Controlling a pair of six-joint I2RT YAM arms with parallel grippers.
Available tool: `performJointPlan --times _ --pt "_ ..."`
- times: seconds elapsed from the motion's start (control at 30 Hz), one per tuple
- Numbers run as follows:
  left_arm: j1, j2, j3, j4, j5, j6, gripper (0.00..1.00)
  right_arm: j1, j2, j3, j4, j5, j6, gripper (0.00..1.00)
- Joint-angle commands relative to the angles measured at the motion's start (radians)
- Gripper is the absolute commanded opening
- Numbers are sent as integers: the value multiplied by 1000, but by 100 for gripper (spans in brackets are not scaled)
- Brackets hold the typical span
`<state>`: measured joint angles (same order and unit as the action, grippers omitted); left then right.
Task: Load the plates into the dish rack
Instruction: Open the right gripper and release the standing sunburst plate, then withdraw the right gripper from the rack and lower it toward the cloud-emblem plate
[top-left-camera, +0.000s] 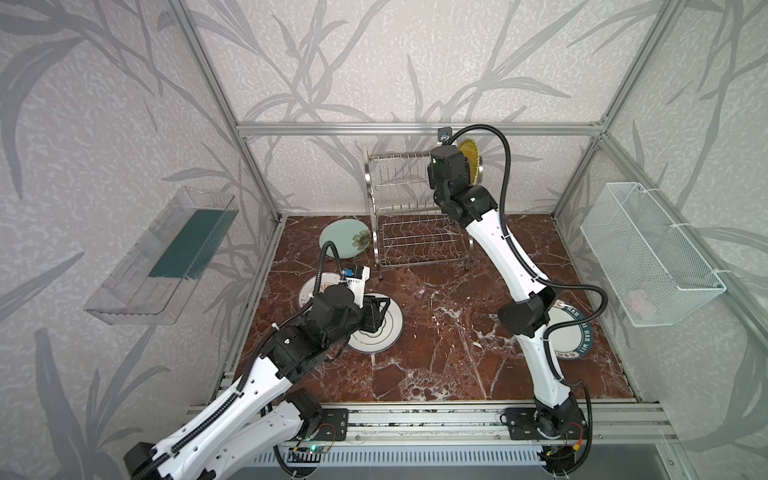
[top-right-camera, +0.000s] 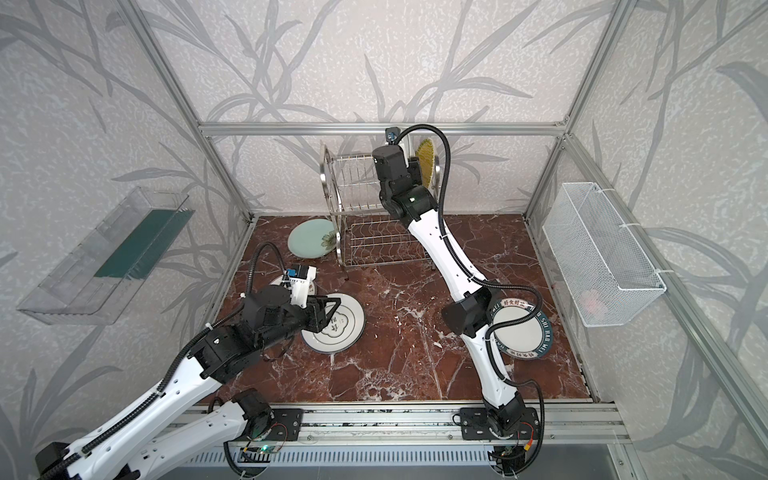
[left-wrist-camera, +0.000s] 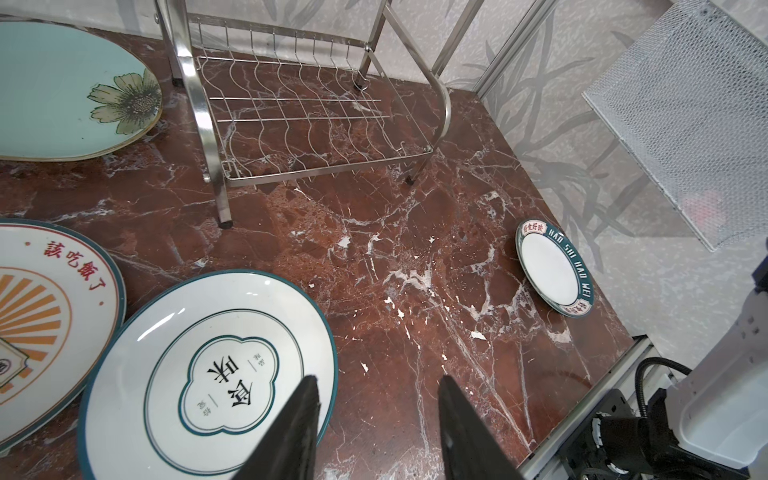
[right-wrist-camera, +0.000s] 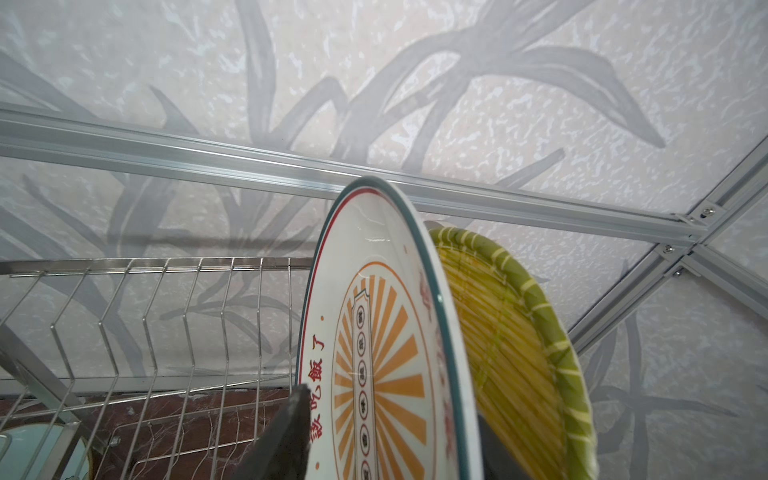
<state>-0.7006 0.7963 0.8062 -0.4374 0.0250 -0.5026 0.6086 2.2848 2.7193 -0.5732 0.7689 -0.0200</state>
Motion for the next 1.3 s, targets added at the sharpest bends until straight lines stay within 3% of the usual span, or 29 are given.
performJointPlan --times 0.0,0.3,0.57,0.87,1.07,1.27 --pt "-2 7 56 -39 -53 32 45 4 -68 16 0 -19 -5 62" --pt "-1 57 115 -76 -111 47 45 5 -112 40 -7 -46 -21 70" --pt "3 115 198 -108 -121 55 45 1 -164 92 -116 -103 -25 74" --pt "4 152 329 -213 -130 19 45 -12 -335 -70 -300 -240 68 74" --pt "5 165 365 -299 -167 -47 44 -13 -557 -396 -286 -369 155 72" --pt "31 130 304 -307 -172 -76 43 -14 -967 -1019 22 -501 246 66"
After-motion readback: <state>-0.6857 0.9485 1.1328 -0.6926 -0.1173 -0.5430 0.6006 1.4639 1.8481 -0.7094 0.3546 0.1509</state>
